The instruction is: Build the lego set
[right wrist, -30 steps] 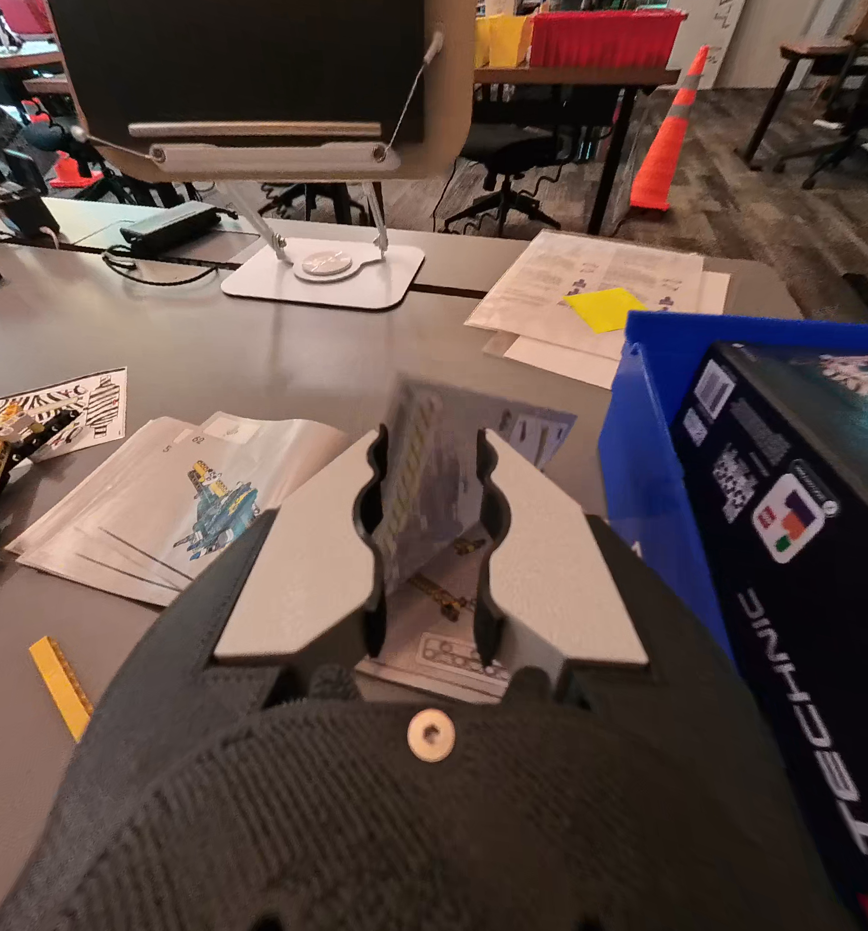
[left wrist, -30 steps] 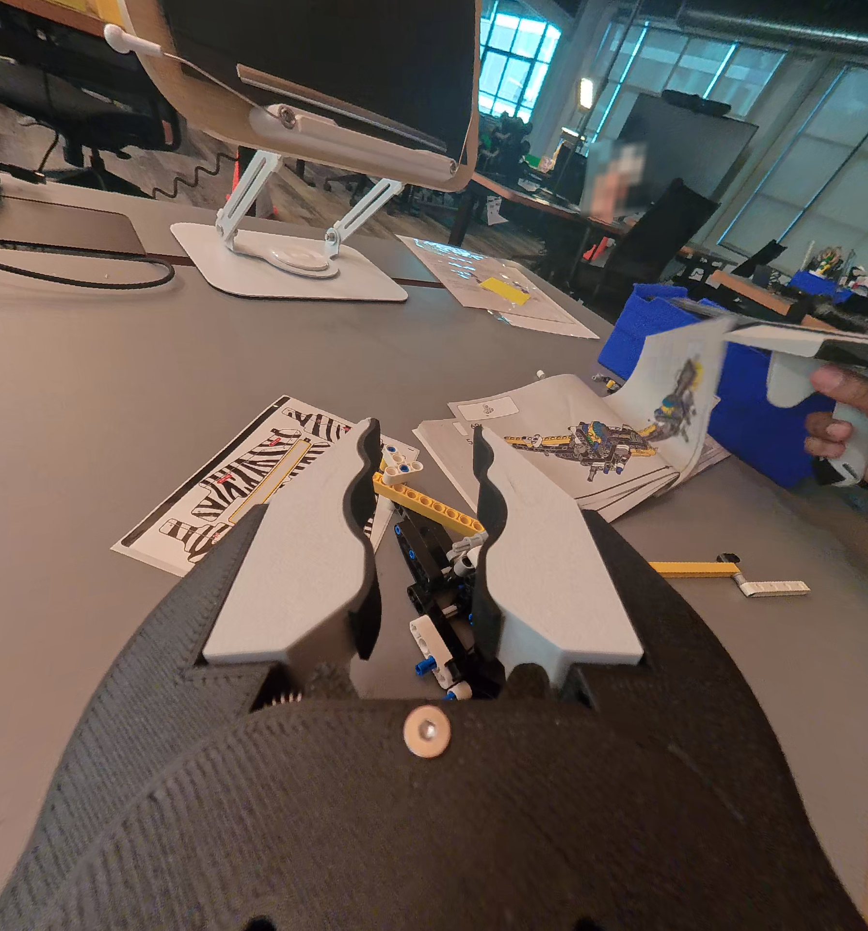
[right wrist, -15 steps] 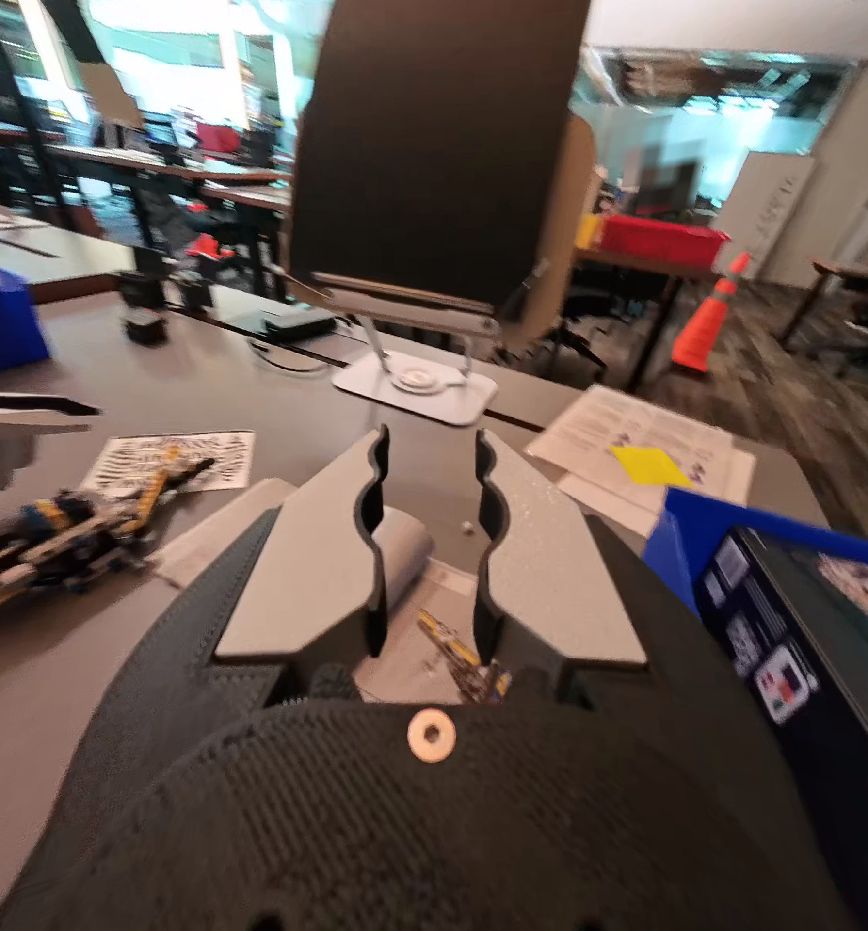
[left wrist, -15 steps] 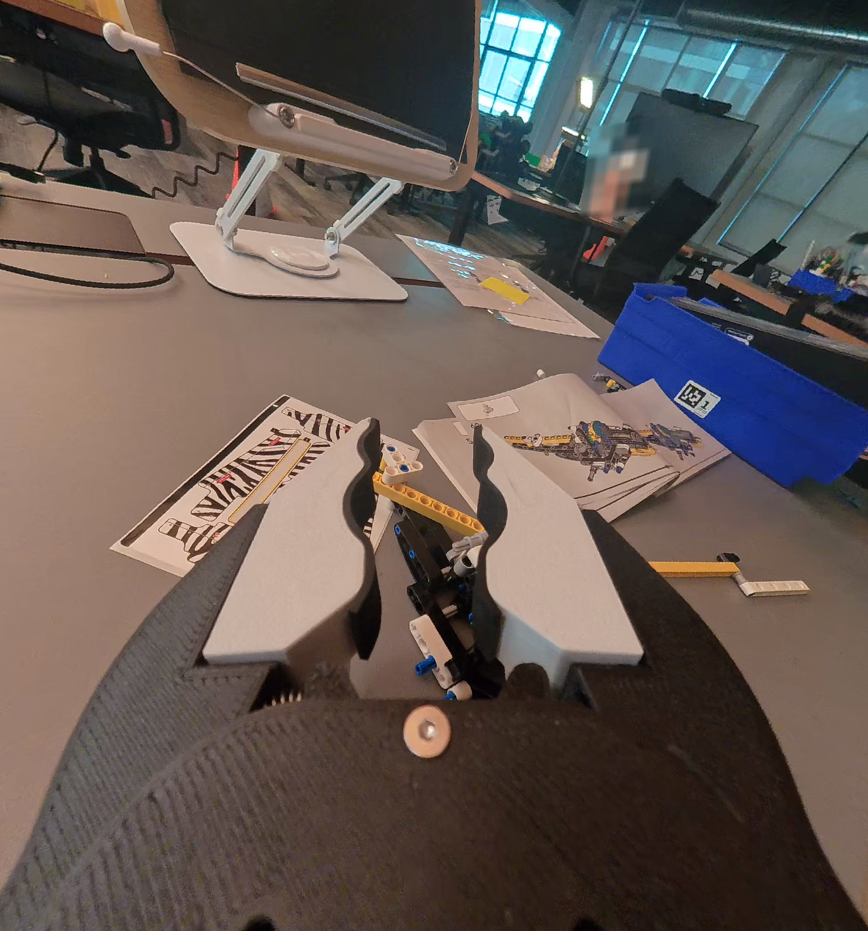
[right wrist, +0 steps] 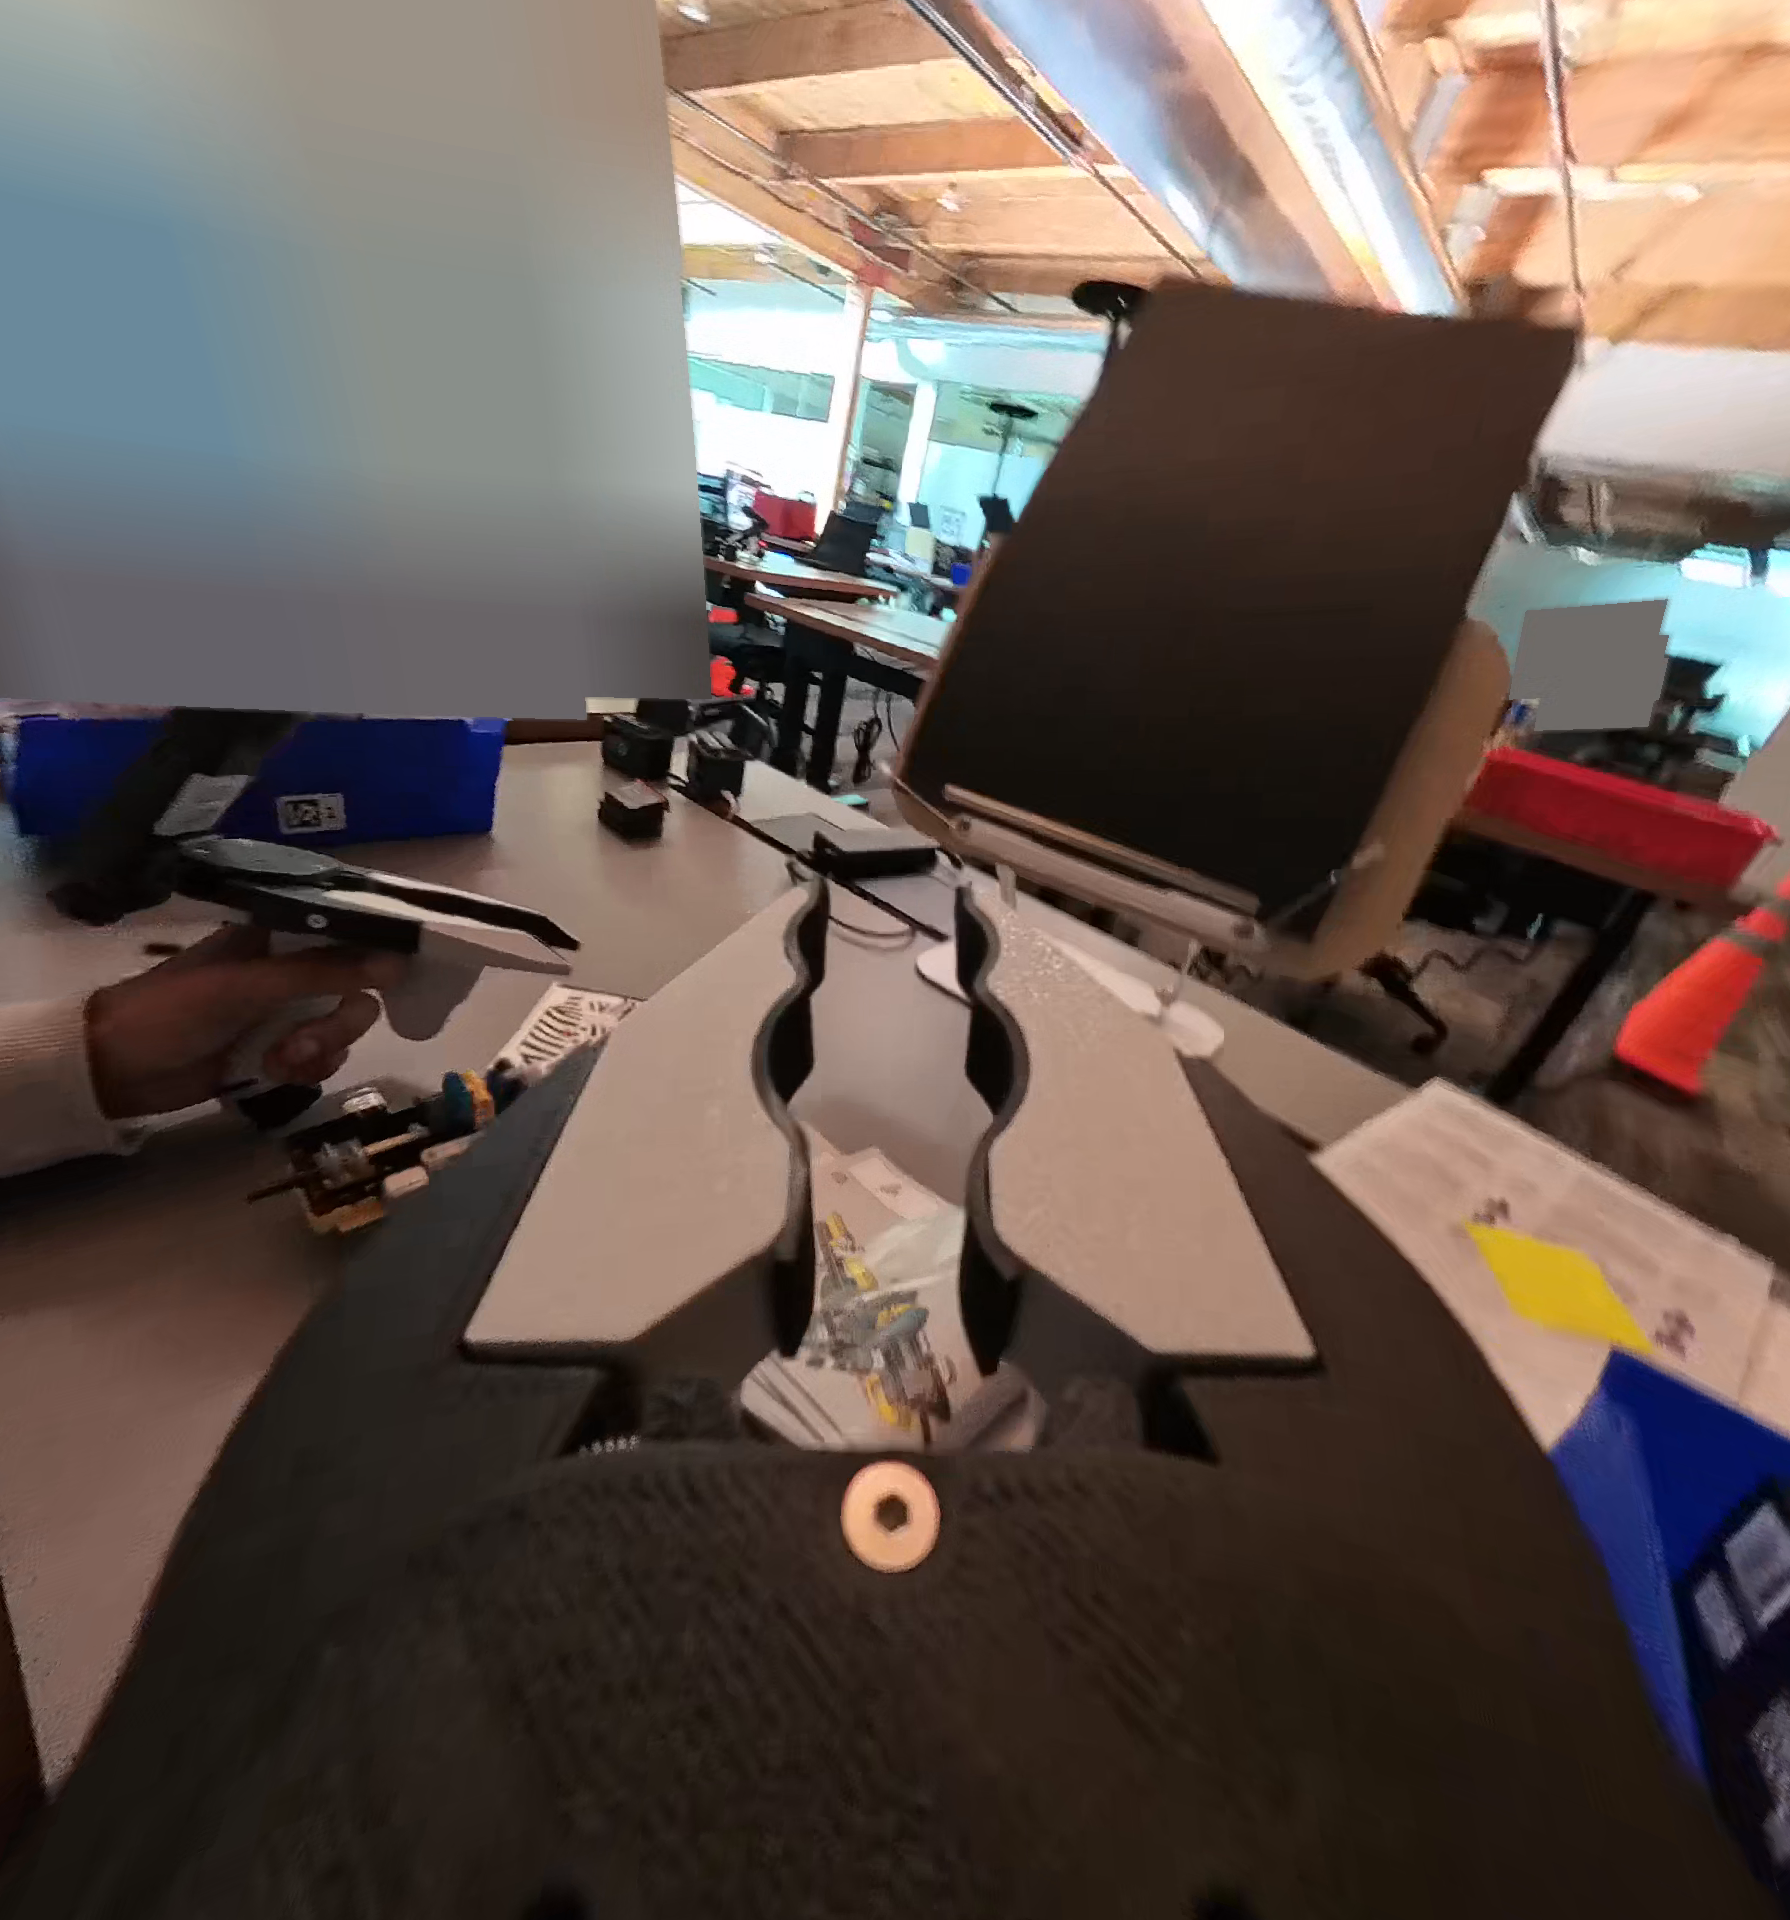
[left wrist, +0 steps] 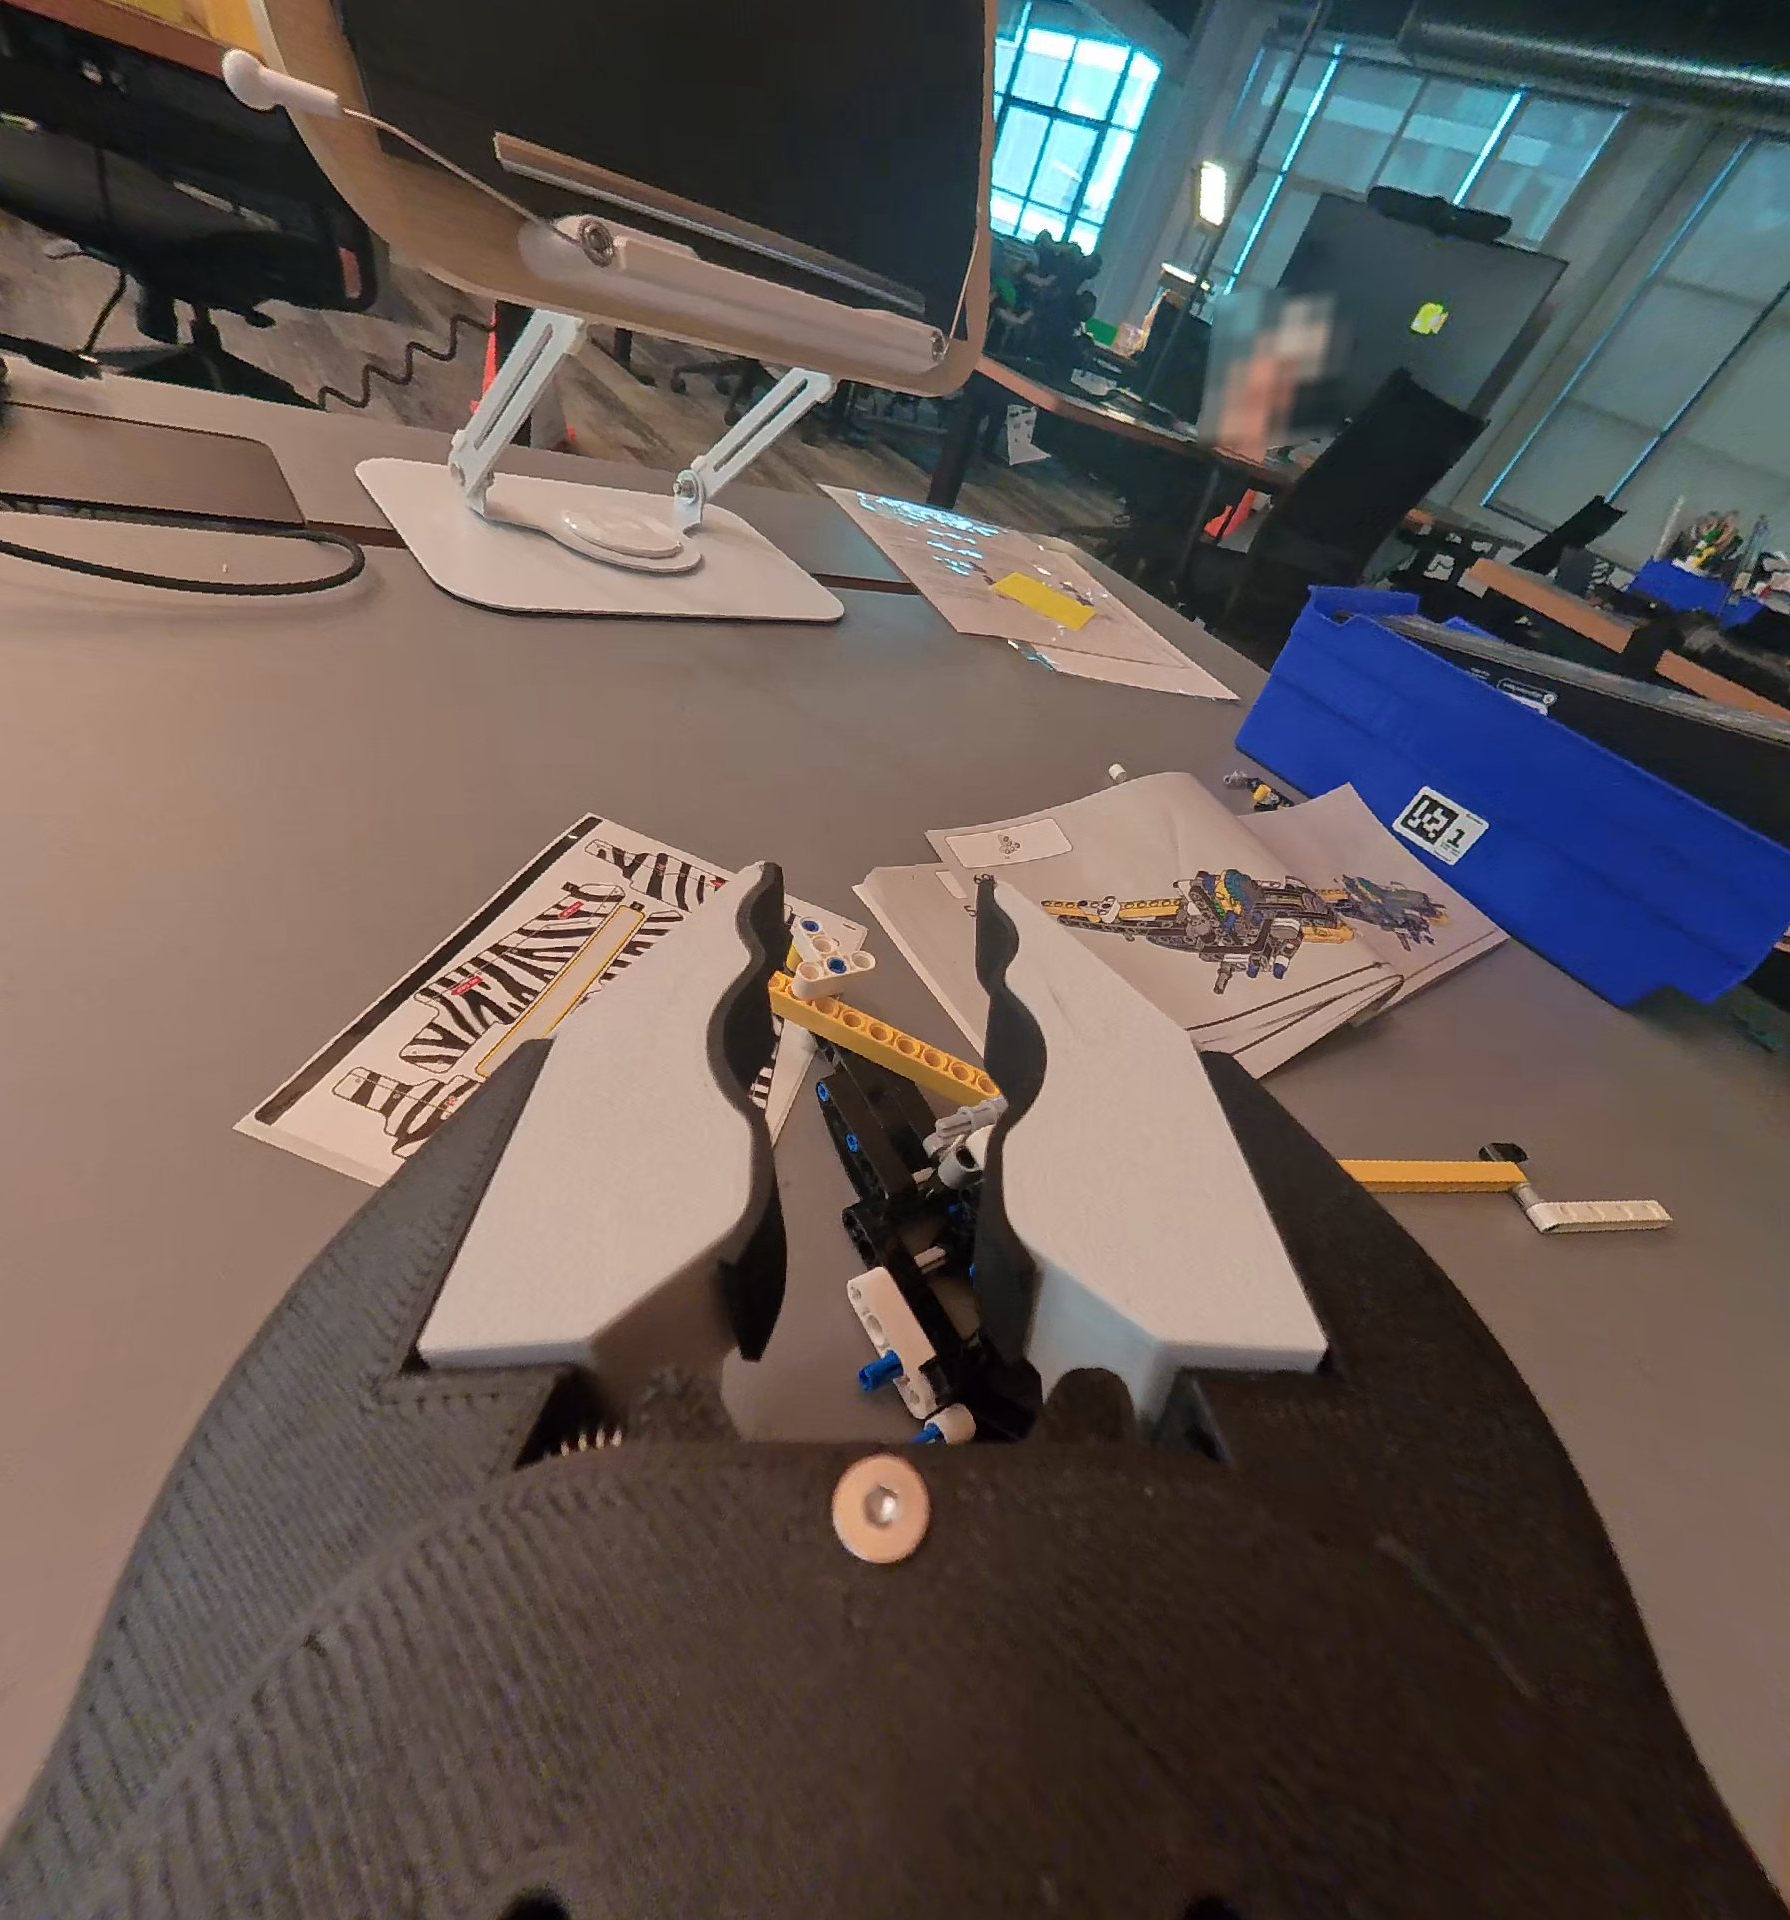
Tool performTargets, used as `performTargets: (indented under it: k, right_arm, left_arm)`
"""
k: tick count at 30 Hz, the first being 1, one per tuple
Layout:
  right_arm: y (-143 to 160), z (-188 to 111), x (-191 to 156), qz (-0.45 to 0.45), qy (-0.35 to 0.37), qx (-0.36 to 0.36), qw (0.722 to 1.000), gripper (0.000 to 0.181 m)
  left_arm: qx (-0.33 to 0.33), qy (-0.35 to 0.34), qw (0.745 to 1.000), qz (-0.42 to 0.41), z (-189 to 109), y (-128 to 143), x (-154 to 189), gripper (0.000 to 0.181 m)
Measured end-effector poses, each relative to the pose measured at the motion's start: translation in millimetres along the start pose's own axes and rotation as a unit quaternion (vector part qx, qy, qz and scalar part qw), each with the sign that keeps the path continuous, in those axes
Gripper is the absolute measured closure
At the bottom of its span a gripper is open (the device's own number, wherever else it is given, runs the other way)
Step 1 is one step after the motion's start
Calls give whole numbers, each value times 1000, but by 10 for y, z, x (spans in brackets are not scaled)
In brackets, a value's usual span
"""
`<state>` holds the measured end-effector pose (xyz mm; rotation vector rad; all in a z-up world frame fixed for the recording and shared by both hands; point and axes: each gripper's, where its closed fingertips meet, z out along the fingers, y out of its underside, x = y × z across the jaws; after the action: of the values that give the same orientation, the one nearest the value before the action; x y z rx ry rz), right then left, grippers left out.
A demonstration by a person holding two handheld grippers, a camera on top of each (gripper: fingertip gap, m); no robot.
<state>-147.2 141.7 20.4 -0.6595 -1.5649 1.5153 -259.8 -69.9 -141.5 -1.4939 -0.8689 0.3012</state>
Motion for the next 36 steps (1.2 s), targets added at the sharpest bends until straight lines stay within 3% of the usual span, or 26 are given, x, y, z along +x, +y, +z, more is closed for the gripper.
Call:
performTargets:
  k: [8,11,16,28,32,36]
  right_arm:
    - [1355,-33,552,31,114,-121,986,163]
    - [1605,-68,656,60,125,-124,982,162]
    - [1754,-156,782,66,135,-118,981,164]
    - [1698,-347,1124,60,233,-90,967,163]
    - [1687,-340,1106,75,225,-85,968,161]
    - [1725,-113,795,118,160,-115,973,140]
  left_arm:
    - [-1,-1,1000,-3,-6,6,-11,146]
    - [-3,-4,1000,0,-4,13,-18,147]
    - [-9,-2,1000,-2,14,36,-15,147]
    - [-15,-1,1000,-1,25,61,-1,147]
    - [-16,-1,1000,-2,27,67,1,146]
    - [-17,-1,1000,-2,29,70,-2,146]
